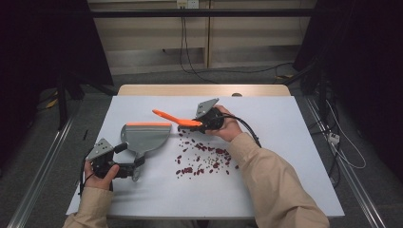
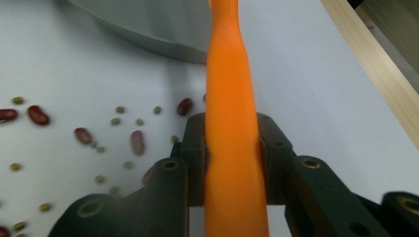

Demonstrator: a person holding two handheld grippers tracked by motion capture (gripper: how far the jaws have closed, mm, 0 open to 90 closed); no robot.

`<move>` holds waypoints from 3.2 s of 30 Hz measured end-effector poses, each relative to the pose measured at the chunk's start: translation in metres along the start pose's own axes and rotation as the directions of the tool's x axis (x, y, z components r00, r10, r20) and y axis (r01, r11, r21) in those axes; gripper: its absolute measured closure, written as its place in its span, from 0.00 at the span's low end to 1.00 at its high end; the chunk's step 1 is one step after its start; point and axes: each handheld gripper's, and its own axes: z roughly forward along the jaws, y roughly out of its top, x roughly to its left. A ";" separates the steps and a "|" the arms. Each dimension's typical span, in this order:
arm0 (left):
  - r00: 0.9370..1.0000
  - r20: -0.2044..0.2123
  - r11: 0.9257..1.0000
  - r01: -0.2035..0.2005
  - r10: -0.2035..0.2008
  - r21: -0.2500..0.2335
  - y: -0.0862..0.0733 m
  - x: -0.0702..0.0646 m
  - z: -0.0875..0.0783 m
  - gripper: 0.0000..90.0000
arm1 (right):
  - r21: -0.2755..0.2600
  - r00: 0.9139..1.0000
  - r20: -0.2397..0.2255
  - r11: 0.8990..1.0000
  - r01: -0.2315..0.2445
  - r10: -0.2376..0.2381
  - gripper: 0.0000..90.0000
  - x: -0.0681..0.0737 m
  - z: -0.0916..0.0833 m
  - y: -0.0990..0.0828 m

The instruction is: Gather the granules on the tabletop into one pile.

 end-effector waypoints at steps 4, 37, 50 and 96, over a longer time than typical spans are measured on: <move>1.000 -0.002 1.000 0.001 -0.001 0.001 -0.001 0.000 0.000 0.06 | -0.002 0.999 -0.036 1.000 0.022 -0.022 0.79 0.010 -0.008 -0.003; 1.000 -0.005 1.000 -0.018 0.018 0.021 -0.002 -0.004 0.003 0.06 | -0.084 1.000 -0.010 0.996 -0.009 0.009 0.80 0.029 -0.050 -0.003; 1.000 -0.003 1.000 -0.013 0.014 0.021 -0.003 -0.001 0.001 0.06 | -0.059 1.000 -0.002 0.998 -0.008 0.008 0.79 0.012 0.007 0.007; 1.000 -0.008 0.999 -0.013 0.013 0.034 -0.005 -0.002 0.003 0.06 | -0.059 0.999 -0.046 0.998 0.001 -0.004 0.79 0.049 -0.045 -0.027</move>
